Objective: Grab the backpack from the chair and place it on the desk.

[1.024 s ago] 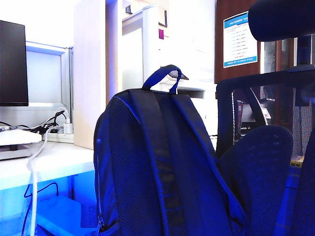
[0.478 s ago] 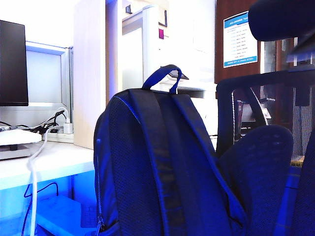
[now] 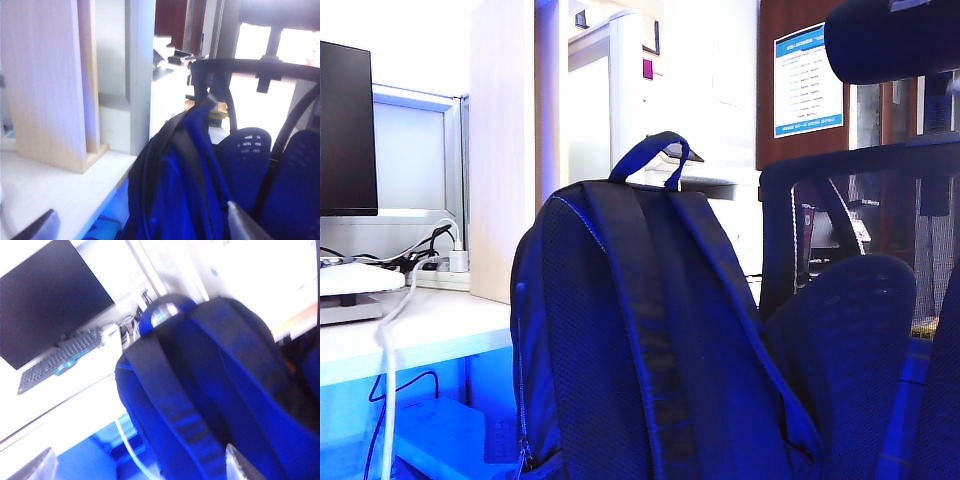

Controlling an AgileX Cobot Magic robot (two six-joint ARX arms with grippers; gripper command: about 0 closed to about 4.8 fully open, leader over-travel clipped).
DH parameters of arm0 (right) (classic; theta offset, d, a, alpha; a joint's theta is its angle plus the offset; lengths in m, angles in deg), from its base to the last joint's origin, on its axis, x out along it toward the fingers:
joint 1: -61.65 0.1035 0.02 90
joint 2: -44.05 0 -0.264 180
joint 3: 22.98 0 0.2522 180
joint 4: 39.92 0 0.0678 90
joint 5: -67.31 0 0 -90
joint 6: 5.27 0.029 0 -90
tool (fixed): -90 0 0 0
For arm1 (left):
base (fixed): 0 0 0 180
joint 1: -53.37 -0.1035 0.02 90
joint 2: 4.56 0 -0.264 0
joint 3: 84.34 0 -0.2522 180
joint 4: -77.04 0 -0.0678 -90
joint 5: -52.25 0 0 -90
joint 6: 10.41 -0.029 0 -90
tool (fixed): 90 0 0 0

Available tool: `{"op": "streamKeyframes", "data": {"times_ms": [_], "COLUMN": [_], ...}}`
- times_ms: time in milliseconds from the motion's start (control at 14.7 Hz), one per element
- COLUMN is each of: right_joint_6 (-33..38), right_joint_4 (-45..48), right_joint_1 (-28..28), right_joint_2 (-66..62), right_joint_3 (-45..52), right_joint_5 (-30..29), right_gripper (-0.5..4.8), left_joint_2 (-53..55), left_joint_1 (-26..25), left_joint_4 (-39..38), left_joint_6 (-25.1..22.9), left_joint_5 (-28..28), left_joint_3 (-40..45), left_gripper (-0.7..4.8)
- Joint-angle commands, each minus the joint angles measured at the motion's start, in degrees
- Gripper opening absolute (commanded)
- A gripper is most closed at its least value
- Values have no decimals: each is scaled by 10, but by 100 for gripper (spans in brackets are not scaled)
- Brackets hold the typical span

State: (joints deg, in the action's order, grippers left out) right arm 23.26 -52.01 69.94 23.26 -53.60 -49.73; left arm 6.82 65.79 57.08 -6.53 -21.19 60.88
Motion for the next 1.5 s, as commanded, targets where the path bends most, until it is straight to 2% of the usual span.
{"op": "streamKeyframes", "data": {"times_ms": [68, 205, 273, 478, 614, 751, 887, 956, 1160, 1502], "right_joint_6": [45, 57, 58, 57, 57, 58, 62, 62, 64, 75], "right_joint_4": [54, 94, 107, 106, 107, 109, 116, 119, 119, 119], "right_joint_1": [1, 1, 1, 1, 1, 1, 7, 12, 21, 22], "right_joint_2": [-32, -52, -67, -90, -99, -113, -144, -151, -153, -153], "right_joint_3": [-7, -7, -7, -7, -7, -7, -7, -7, -7, -7], "right_joint_5": [-29, -29, -29, -29, -32, -55, -130, -140, -140, -138], "right_gripper": [438, 441, 441, 441, 441, 441, 441, 441, 441, 441], "left_joint_2": [178, 312, 388, 528, 616, 674, 736, 758, 830, 900], "left_joint_1": [0, 0, 4, 31, 40, 40, 40, 40, 40, 47], "left_joint_4": [7, 8, 20, 128, 164, 163, 164, 158, 128, 101], "left_joint_6": [-54, -103, -146, -157, -157, -167, -178, -192, -200, -200], "left_joint_5": [91, 99, 129, 132, 130, 128, 126, 126, 133, 154], "left_joint_3": [-112, -175, -198, -205, -230, -269, -340, -363, -431, -445], "left_gripper": [479, 479, 479, 479, 479, 479, 479, 479, 479, 479]}}
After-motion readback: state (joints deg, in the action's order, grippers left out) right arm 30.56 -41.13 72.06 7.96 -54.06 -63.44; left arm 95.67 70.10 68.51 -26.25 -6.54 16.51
